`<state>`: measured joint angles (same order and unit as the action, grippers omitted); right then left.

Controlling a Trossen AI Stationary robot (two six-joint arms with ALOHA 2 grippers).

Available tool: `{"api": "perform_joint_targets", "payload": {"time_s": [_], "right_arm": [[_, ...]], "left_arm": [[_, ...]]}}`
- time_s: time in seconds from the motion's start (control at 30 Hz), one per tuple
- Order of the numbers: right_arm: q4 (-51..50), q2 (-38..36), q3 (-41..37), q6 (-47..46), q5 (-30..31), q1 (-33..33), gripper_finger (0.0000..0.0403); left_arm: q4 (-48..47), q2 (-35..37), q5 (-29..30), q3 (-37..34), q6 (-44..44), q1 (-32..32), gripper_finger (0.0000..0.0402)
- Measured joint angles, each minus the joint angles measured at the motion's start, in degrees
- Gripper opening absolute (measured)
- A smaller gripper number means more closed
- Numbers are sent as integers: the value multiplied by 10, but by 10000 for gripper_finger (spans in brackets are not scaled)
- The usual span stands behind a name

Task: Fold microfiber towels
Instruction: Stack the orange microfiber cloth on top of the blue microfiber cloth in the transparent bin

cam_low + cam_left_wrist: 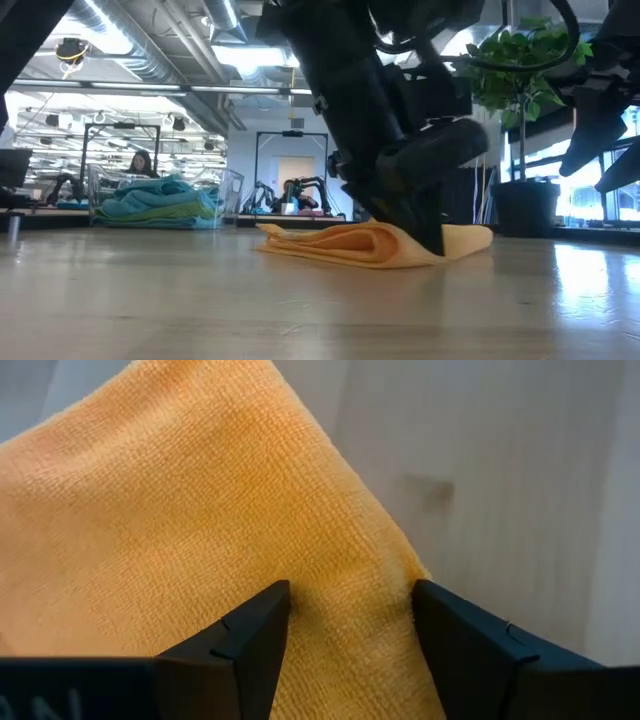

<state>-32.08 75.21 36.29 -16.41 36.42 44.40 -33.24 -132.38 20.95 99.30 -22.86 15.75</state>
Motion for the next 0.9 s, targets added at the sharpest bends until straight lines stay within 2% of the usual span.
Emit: {"api": "perform_joint_targets", "payload": {"time_s": [0.13, 0.23, 0.33, 0.43, 0.5, 0.63, 0.9], "right_arm": [[-6, 0, 0, -12, 0, 0, 158], [-7, 0, 0, -15, 0, 0, 158], [-7, 0, 0, -14, 0, 0, 158], [-7, 0, 0, -15, -1, 0, 158], [-7, 0, 0, -15, -3, 0, 158], [-10, 0, 0, -14, -3, 0, 158], [-13, 0, 0, -16, -3, 0, 158]], "left_arm": [[-38, 1, 20, 0, -9, 8, 203], [-61, 0, 18, 0, -11, 9, 176], [-87, 0, 8, 0, -21, 7, 120], [-95, 2, -5, -12, -25, 1, 40], [-90, 4, -10, -21, -23, -1, 13], [-126, 7, -4, -24, 20, -2, 4], [-434, 44, 66, 34, 40, -18, 1]]}}
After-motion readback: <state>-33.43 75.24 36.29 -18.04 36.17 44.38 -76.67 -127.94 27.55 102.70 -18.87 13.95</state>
